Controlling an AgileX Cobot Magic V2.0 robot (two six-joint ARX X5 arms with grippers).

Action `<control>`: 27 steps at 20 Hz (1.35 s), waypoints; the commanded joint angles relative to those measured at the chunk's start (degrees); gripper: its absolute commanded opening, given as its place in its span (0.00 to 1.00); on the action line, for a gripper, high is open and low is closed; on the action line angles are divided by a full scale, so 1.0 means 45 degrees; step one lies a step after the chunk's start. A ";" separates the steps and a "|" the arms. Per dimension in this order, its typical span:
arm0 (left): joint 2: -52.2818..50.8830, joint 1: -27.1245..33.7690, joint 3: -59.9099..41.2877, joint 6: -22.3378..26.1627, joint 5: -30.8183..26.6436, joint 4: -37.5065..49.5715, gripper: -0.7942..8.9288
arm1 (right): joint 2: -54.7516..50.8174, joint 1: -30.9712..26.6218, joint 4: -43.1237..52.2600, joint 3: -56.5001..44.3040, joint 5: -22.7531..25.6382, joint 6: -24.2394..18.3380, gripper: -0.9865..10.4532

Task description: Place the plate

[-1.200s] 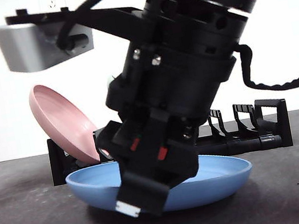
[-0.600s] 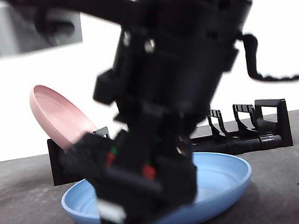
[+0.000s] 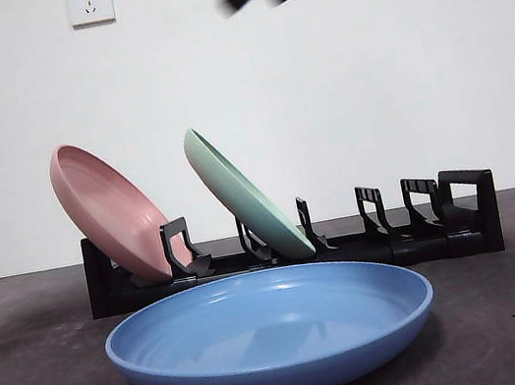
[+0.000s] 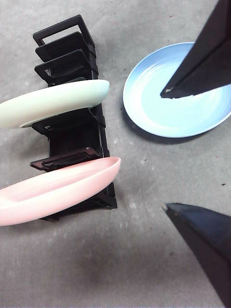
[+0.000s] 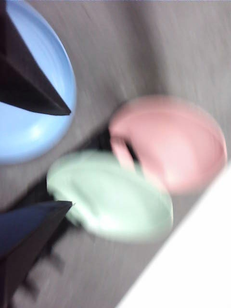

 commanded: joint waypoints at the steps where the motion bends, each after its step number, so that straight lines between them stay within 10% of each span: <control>1: 0.0141 -0.0010 0.0335 0.0097 0.0083 0.0126 0.44 | -0.0185 -0.1554 -0.0617 0.1137 -0.0257 0.0617 0.33; 13: 0.0141 -0.0010 0.0335 -0.0053 0.0083 0.0583 0.44 | 0.1831 -0.6849 -0.8330 0.7465 -0.2030 0.2205 0.33; 27: 0.1583 -0.0831 0.2132 -0.1501 -0.1433 0.0933 0.43 | 0.3347 -0.8500 -1.1361 0.9622 -0.2968 0.1909 0.33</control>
